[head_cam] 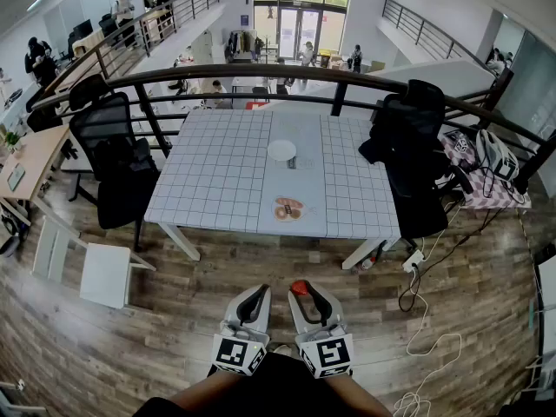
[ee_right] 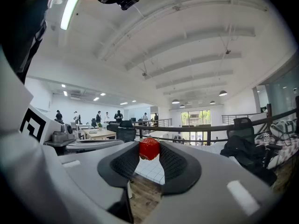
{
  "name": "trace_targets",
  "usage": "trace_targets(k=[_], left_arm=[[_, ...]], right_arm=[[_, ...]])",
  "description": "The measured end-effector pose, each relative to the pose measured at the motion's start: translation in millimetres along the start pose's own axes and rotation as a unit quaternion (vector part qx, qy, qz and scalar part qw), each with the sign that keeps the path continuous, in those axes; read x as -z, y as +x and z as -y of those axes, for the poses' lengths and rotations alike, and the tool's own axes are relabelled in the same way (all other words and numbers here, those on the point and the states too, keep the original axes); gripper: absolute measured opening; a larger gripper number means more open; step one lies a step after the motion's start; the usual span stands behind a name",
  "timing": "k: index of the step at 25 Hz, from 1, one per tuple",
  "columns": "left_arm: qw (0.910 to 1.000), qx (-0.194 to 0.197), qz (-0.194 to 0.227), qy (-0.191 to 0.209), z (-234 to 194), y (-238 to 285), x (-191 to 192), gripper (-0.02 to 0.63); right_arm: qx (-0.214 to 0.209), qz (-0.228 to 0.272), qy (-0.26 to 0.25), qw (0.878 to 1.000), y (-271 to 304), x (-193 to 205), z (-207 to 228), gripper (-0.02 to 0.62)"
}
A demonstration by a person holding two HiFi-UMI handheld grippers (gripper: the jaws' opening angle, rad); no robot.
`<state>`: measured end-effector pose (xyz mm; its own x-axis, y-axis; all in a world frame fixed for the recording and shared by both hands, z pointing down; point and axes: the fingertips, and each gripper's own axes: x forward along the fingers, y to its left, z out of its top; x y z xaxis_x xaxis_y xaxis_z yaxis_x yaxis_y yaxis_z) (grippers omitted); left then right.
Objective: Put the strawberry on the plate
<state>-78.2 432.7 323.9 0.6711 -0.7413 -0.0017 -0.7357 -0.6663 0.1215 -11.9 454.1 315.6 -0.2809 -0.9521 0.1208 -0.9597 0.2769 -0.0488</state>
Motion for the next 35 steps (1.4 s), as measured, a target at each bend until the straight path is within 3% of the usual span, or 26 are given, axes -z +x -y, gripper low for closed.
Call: trace_targets(k=[3, 8, 16, 25, 35], left_arm=[[1.0000, -0.005, 0.006, 0.002, 11, -11, -8, 0.008], [1.0000, -0.001, 0.007, 0.006, 16, 3, 10, 0.009], [0.9999, 0.006, 0.001, 0.012, 18, 10, 13, 0.008], [0.9997, 0.018, 0.005, 0.014, -16, 49, 10, 0.009], [0.9994, 0.033, -0.005, -0.002, -84, 127, 14, 0.008]], right_arm=[[-0.001, 0.008, -0.005, 1.000, -15, -11, 1, 0.130], [0.032, 0.021, -0.014, 0.999, -17, 7, 25, 0.130], [0.034, 0.025, 0.011, 0.999, -20, 13, 32, 0.132], [0.067, 0.001, -0.004, 0.998, 16, 21, 50, 0.132], [0.084, -0.031, -0.005, 0.996, 106, 24, 76, 0.132]])
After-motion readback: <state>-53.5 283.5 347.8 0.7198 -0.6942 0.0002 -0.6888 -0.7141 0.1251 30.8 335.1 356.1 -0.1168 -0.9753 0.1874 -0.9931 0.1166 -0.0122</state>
